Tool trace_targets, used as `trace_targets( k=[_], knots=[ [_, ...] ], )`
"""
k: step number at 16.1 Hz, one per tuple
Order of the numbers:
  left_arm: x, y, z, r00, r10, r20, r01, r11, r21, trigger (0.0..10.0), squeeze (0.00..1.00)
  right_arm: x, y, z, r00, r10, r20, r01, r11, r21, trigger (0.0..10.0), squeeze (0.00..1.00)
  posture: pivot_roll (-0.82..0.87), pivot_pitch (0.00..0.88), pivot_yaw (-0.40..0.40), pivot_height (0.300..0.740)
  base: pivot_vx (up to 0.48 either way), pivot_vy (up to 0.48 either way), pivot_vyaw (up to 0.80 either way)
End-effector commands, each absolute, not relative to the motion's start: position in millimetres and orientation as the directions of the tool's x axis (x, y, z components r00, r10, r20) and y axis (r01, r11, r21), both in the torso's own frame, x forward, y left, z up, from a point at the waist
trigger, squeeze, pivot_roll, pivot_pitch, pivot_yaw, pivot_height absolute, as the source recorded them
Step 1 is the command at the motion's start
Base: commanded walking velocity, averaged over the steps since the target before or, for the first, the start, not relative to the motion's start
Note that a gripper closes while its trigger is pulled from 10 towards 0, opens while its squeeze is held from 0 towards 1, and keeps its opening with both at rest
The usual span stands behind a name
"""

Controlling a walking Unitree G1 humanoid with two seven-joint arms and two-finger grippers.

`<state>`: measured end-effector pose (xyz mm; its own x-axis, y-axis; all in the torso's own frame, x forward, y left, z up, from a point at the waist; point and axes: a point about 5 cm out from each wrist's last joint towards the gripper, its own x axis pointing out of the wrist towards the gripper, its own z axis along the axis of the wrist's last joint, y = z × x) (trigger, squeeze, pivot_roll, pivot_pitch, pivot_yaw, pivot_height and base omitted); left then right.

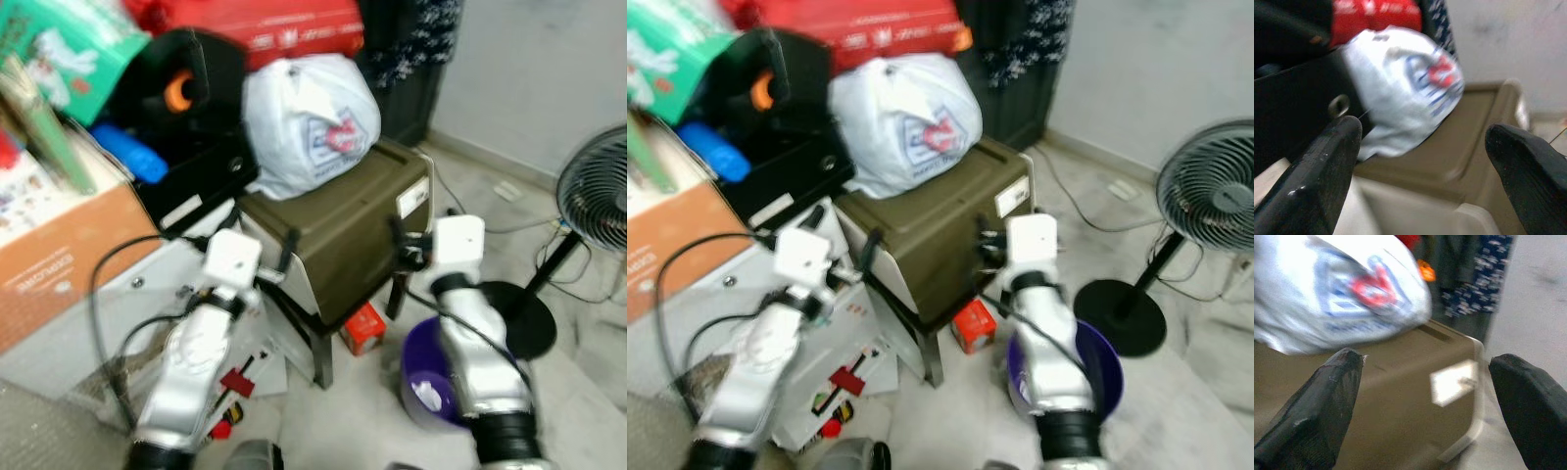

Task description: Clean up the room

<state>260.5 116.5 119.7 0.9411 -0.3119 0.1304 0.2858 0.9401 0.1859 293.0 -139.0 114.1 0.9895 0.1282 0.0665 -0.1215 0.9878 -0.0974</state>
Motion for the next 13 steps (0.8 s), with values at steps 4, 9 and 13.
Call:
trace_targets(
  k=[4, 9, 13],
  knots=[
    [261.4, 111.9, 123.3, 0.938, -0.318, 0.14, 0.29, 0.938, 0.189, 10.0, 0.0, 292.2, -145.3, 115.0, 0.992, 0.114, 0.061, -0.107, 0.99, -0.096, 10.0, 0.0, -0.08, 0.022, 0.058, 0.74, 0.0, 0.0, 0.15],
    [262.9, 110.7, 123.7, 0.935, -0.324, 0.143, 0.294, 0.936, 0.192, 10.0, 0.0, 294.3, -144.4, 116.3, 0.991, 0.118, 0.064, -0.111, 0.989, -0.102, 10.0, 0.0, -0.08, 0.014, 0.056, 0.74, 0.0, 0.0, 0.0],
    [262.6, 111.6, 123.8, 0.936, -0.322, 0.145, 0.292, 0.937, 0.192, 10.0, 0.0, 295.4, -143.3, 116.6, 0.99, 0.122, 0.065, -0.115, 0.988, -0.098, 10.0, 0.0, -0.07, 0.012, 0.055, 0.74, 0.0, -0.122, 0.0]
  ],
)
